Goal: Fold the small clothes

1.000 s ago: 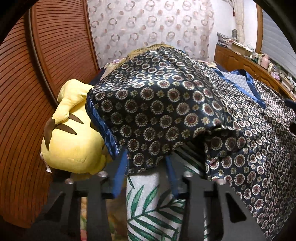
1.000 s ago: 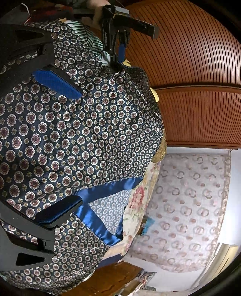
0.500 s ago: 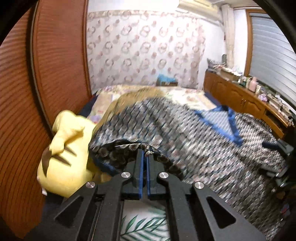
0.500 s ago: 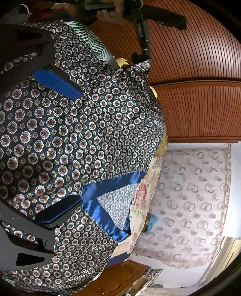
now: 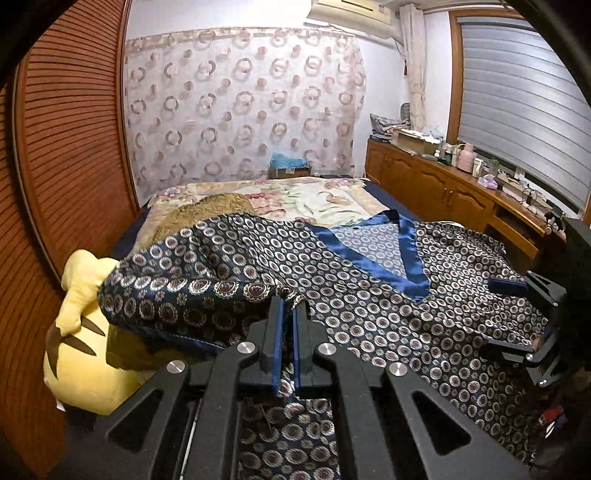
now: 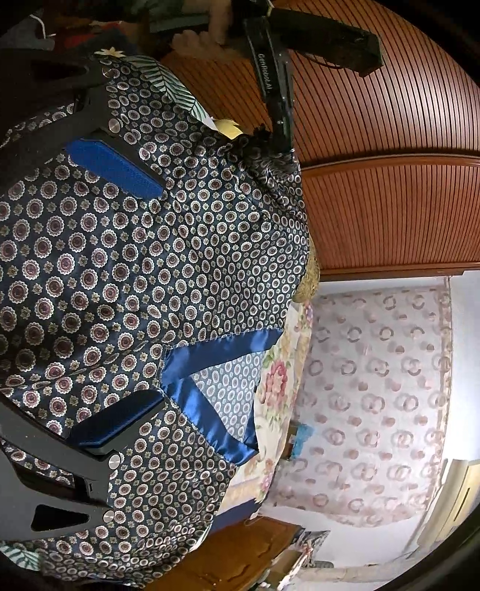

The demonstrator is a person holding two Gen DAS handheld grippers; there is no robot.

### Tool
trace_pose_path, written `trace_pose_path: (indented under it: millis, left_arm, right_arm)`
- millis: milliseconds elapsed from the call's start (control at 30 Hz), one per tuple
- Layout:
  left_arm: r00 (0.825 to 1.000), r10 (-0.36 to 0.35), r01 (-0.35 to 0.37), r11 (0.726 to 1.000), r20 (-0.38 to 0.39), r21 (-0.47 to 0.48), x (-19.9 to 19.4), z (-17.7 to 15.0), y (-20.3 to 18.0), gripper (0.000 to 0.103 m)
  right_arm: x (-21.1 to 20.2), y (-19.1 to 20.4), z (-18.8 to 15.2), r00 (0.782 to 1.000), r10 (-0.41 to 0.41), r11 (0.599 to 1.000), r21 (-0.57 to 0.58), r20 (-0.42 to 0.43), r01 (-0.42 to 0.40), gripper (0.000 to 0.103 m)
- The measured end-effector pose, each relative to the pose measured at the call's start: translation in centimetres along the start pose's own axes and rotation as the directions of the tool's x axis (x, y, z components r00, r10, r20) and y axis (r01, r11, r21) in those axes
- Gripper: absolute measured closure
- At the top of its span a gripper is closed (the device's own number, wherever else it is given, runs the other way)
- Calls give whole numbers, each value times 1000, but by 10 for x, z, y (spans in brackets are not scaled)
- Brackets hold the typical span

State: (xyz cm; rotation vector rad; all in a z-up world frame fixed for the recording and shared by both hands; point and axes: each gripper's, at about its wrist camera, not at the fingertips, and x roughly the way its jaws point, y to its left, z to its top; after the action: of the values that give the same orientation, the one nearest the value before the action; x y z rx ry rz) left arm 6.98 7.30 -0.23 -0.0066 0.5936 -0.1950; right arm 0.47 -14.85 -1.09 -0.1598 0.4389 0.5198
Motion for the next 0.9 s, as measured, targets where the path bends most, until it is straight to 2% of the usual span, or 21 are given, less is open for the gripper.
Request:
trace_pose_path:
  millis: [33,100,167,233,267,333,500,633,700,833,900]
  left_arm:
    - [1000,-4,4,1000,1,-8,-3,-2,0,96]
    - [1000,-14,14,1000,14,-21,-11,-4,1,81]
    - [999,-28,29,999,33,-27,-20,-6,1,56]
    - [998,-30,31,999,51,-24,-29,-8,1,46]
    - [998,-28,30,999,59,-25,-33,-9,1,36]
    - [997,-24,27,999,79,-37,-44,-13,6,23]
    - [995,31,-25,997,94,-70,-63,-26,25,22]
    - [992,85,-74,991,95,-114,-77,-42,49,22]
    - [989,110,-96,986,94,-138,-82,-48,61,20]
    - [984,157,-142,977,85,-162,-89,-59,80,17]
    - [982,170,-154,973,81,-170,-92,-64,86,17]
  right_arm:
    - [0,1,-1,1000,0,1000,-2,-1,0,0]
    - [-1,0,0,1000,1,1000,-5,-2,-1,0]
    - [0,2,2,1000,1,1000,-8,-2,-1,0]
    - [1,2,5,1000,2,1000,-10,-3,-2,0]
    - [2,4,7,1000,2,1000,-12,-3,-2,0]
    - [4,6,12,1000,6,1000,-19,-3,-6,0]
    - [14,15,27,999,44,998,-52,5,-43,1]
    - [30,32,45,994,108,990,-96,12,-106,5]
    - [40,44,56,989,148,982,-117,13,-145,7]
    - [66,72,82,971,238,958,-167,4,-234,18]
    - [81,83,93,962,272,946,-180,-10,-269,19]
